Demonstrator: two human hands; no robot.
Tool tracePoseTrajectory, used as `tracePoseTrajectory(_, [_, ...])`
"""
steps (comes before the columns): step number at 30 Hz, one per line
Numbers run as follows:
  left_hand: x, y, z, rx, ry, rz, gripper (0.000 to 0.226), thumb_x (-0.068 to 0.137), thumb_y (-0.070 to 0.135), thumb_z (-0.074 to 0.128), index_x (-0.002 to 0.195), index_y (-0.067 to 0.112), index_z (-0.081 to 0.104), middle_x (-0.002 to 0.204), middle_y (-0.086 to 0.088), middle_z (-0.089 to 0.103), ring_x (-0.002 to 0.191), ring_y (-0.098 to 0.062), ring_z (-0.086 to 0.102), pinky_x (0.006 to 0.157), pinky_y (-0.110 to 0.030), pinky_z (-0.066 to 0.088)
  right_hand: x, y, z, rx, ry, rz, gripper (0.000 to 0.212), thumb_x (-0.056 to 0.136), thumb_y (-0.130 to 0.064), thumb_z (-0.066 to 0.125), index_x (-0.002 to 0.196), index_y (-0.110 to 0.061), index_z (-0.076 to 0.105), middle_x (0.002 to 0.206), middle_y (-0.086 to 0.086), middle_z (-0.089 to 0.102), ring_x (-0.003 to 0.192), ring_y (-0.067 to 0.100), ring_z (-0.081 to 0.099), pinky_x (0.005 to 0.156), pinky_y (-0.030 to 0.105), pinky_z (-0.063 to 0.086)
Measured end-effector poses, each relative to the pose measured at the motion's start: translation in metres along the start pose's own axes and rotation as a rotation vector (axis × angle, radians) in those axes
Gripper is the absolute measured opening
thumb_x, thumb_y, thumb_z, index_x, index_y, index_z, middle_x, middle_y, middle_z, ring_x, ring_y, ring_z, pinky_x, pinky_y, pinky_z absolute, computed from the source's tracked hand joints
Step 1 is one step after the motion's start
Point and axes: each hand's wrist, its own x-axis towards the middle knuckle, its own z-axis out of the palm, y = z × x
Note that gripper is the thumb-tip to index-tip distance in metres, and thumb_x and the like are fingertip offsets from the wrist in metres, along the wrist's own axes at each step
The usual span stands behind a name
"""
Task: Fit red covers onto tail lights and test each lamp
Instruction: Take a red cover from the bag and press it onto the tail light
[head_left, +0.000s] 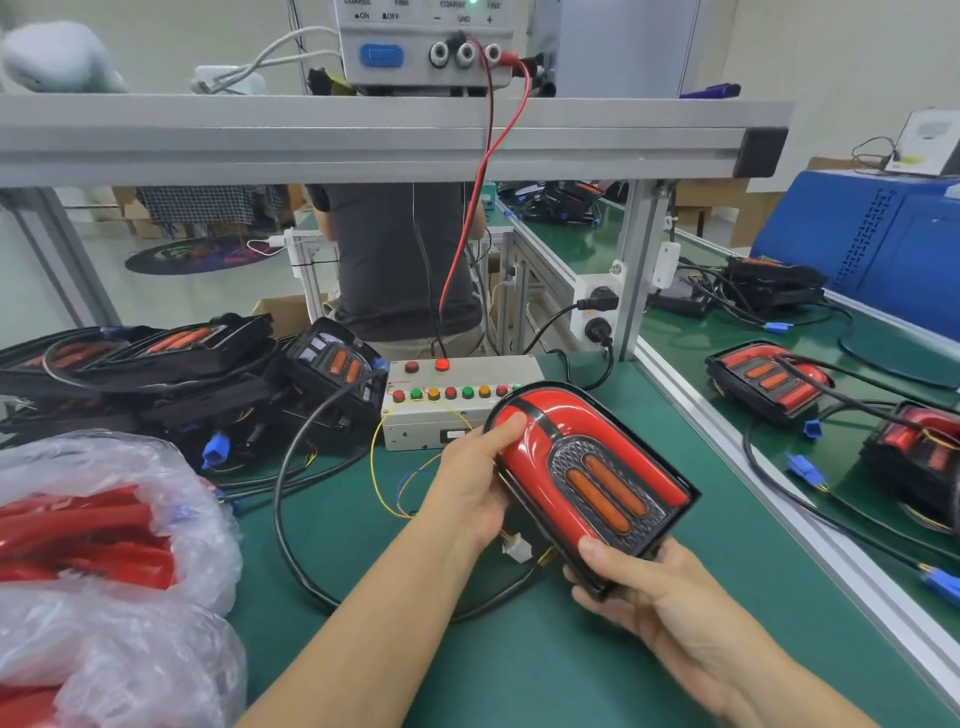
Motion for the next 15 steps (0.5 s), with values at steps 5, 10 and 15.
tracePoseTrajectory(5, [0.004,-0.001,0.0,0.036,0.047,0.035,0.016,0.084,0.008,0.067,0.098,-0.001,0.066,0.073,-0.009,0.072,0.066,-0.023,0.067,0.069,-0.036,0.056,-0.001,0.004,0.001,-0.051,0.029,-0.036,0.067,0.051,-0.011,0.082,0.114,-0.006,0.062,0.097,0.013,0.075,0.074,0.025,0.072,0.058,0.028,0.057])
tracePoseTrajectory(10, [0.004,-0.006,0.003,0.047,0.038,0.052,0.011,0.087,0.01,0.063,0.095,0.004,0.067,0.073,-0.007,0.072,0.062,-0.018,0.068,0.064,-0.032,0.056,0.0,0.01,0.003,-0.035,0.074,-0.075,0.066,0.052,-0.01,0.083,0.114,-0.005,0.062,0.096,0.015,0.075,0.074,0.027,0.072,0.058,0.029,0.057])
tracePoseTrajectory(15, [-0.004,-0.019,0.017,-0.004,-0.005,0.058,0.032,0.091,0.02,0.063,0.121,0.013,0.054,0.103,-0.009,0.072,0.086,-0.02,0.071,0.065,-0.033,0.058,0.004,0.012,0.004,-0.029,0.119,-0.147,0.061,0.064,-0.004,0.079,0.121,-0.009,0.06,0.104,0.012,0.074,0.092,0.029,0.07,0.064,0.031,0.059])
